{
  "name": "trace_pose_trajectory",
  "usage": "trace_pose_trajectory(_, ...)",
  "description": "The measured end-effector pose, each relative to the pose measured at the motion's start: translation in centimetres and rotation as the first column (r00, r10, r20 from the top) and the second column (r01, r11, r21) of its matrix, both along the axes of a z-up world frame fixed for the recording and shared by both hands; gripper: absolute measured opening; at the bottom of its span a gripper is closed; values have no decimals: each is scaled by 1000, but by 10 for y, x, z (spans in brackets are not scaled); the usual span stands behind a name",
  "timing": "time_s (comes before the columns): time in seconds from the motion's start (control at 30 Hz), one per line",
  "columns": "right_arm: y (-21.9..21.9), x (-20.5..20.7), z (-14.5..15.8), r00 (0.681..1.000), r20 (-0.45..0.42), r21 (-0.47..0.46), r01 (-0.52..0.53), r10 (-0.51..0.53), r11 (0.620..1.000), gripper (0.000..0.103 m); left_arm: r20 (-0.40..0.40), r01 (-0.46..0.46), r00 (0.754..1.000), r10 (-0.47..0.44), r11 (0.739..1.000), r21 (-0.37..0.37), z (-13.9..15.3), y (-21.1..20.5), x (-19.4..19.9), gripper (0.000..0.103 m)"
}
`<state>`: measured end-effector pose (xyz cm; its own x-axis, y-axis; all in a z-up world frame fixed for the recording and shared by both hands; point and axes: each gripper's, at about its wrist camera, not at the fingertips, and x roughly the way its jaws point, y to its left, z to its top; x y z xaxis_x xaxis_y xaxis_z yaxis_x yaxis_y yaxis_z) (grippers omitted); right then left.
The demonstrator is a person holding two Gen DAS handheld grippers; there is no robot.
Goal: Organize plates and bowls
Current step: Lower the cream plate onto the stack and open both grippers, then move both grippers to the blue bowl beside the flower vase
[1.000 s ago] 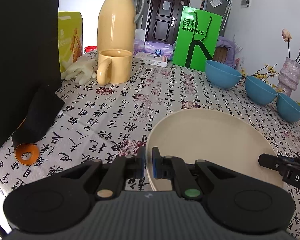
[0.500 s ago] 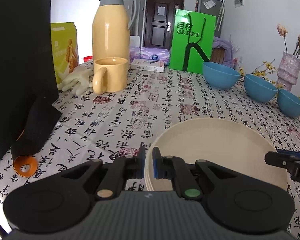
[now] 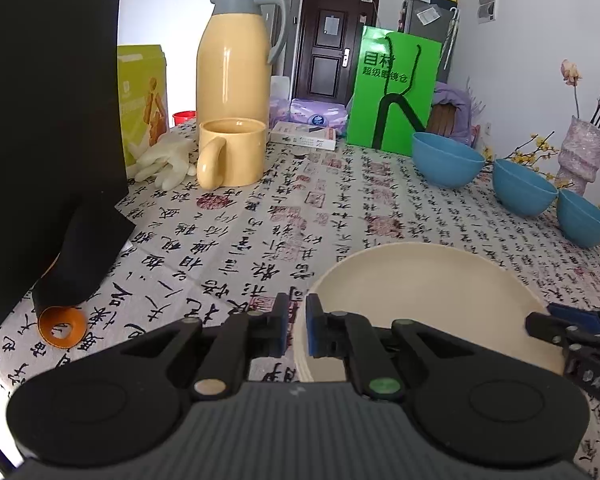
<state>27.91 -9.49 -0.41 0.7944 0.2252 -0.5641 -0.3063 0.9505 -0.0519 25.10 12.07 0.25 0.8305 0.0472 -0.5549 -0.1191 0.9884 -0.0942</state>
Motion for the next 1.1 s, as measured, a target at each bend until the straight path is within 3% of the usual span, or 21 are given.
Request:
trace_pose_trajectory(0.27,-8,2,-3,999,-15,26,-37,37,999,20,36,46,998,-47,999,3,16,-23,-22,12)
trace_pose_trajectory(0.4,-27,-10,4,999,-23,96,-29,31,995,22,57,85,995,-85,996,1,23,-44,-37,31)
trace_pose_trajectory(0.43,-35,-16,7,1000,-11,105,-23,25,994,28,61,96,994,-96,995,1,24,-49,-41,33)
trace_pose_trajectory(0.57,-77,-41,17,999,10,139,43,-45,989,31,78,155,985,-156,988,17,25,-82,-57,39)
trace_pose_trajectory(0.7,-129,-76,24,990,40,165,123,-132,979,33,143,221,963,-228,973,58,28,-117,-87,65)
trace_pose_trajectory(0.83,-168,-115,28,978,81,155,178,-192,972,57,178,255,948,-263,965,66,25,-142,-119,75)
trace_pose_trajectory(0.97,-193,-159,25,964,127,151,214,-234,965,61,225,246,936,-270,960,130,16,-162,-156,88)
trace_pose_trajectory(1.03,-198,-176,21,962,131,164,218,-240,962,74,231,235,936,-266,960,155,11,-169,-169,99)
trace_pose_trajectory(1.1,-201,-195,16,964,139,153,206,-227,967,84,223,238,937,-269,959,155,9,-173,-177,100)
